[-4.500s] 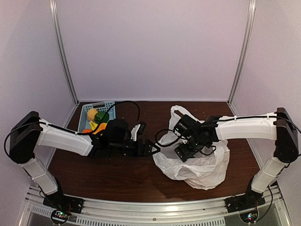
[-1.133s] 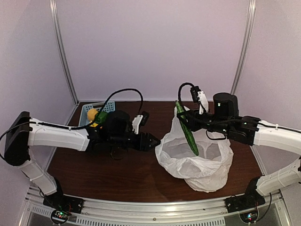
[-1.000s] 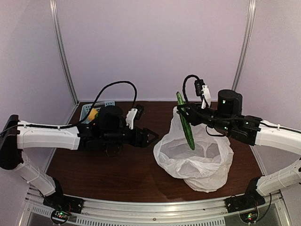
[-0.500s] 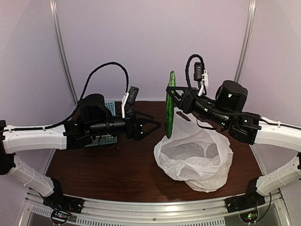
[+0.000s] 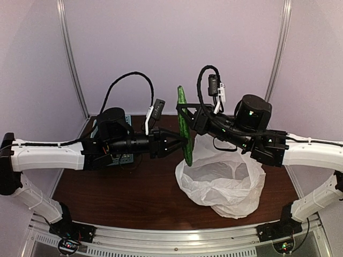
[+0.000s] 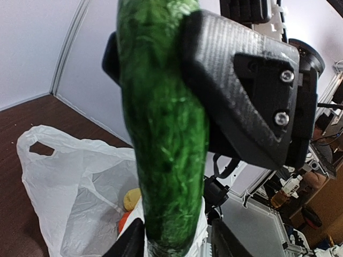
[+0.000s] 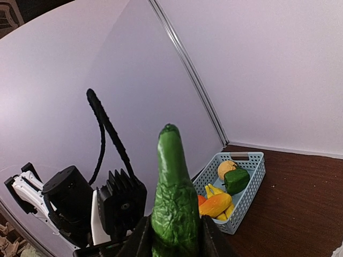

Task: Untie the knot of the plastic bag and take out the fruit
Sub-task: Pass from the right arm to the left

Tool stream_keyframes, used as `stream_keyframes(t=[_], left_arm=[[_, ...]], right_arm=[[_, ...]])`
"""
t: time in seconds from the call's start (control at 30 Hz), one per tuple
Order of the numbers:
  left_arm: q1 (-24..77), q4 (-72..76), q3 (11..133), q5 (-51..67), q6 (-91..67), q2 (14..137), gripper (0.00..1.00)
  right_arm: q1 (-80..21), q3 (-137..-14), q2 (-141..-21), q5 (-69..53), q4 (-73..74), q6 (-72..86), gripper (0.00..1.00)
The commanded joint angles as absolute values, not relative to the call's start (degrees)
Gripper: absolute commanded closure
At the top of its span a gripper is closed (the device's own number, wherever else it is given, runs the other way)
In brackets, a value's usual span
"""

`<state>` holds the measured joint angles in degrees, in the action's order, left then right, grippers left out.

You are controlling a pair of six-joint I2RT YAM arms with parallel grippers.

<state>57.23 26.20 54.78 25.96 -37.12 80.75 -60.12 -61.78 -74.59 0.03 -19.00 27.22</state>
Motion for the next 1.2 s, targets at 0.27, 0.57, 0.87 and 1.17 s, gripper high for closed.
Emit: stream_keyframes(t=[0.27, 0.57, 0.87, 1.17], left_arm=[[57.4, 28.6, 56.5, 22.8, -38.7, 82.4, 0.52], [57.4, 29.4, 57.1, 22.6, -39.2, 83.8, 0.50], [57.5, 33.0, 56.6, 23.4, -40.0, 84.5, 0.80], [56.9, 28.0, 55.2, 19.5, -38.9, 81.5, 0.85]], right_arm=[[-60.7, -62.6, -74.1, -1.7, -20.5, 28.2, 0.70], [-60.9, -61.7, -73.3, -1.4, -21.1, 28.6, 0.70], [-61.0, -60.2, -73.0, 1.5, -20.9, 28.8, 0.70], [-60.9, -58.1, -70.2, 6.8, -19.1, 28.2, 0.24]])
